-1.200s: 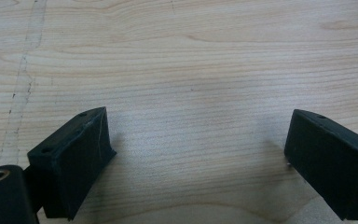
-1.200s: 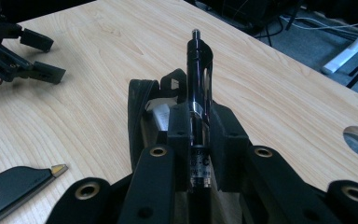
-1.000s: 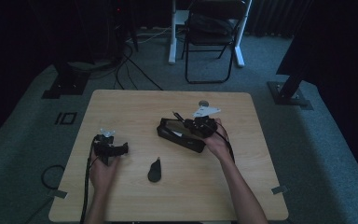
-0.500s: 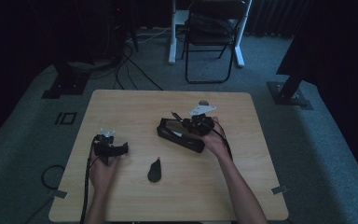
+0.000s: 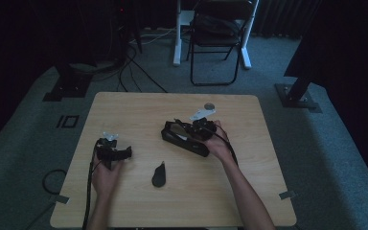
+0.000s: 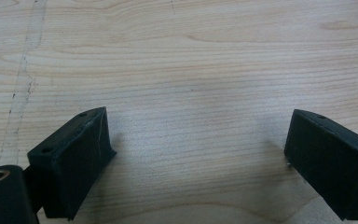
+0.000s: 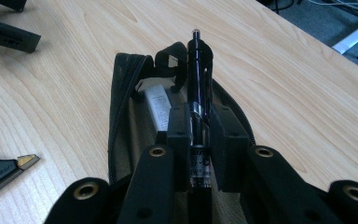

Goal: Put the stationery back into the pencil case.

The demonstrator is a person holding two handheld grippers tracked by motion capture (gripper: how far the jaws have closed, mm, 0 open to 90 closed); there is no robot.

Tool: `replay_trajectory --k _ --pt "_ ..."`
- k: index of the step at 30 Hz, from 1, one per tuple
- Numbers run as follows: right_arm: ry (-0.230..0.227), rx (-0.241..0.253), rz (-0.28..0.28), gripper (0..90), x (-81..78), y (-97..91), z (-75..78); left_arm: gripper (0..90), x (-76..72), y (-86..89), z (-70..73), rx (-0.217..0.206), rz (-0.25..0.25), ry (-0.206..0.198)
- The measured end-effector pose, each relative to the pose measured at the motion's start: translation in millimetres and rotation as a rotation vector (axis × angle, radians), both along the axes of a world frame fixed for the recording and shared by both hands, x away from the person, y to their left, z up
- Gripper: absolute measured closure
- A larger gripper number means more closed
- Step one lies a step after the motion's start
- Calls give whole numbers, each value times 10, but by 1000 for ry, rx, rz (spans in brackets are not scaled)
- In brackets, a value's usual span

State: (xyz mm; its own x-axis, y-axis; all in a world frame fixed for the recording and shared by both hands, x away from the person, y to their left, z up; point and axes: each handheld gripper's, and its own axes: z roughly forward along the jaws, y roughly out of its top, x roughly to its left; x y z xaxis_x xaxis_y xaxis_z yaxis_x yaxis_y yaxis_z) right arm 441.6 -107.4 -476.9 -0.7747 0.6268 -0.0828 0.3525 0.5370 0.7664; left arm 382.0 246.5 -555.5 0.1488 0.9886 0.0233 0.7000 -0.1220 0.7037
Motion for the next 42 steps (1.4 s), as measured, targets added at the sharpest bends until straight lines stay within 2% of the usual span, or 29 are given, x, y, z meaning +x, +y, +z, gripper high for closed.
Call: replay_trajectory --k 7,16,28,42 --pt "13 -17 4 787 7 19 -41 72 0 -1 -1 -1 1 0" --pt "24 -9 5 756 -14 7 -60 72 0 0 0 0 -1 -1" --pt "-25 28 12 719 -195 -23 130 72 1 -2 -1 -2 1 -2" --pt "-43 47 54 691 -417 75 180 72 1 -1 0 -1 0 0"
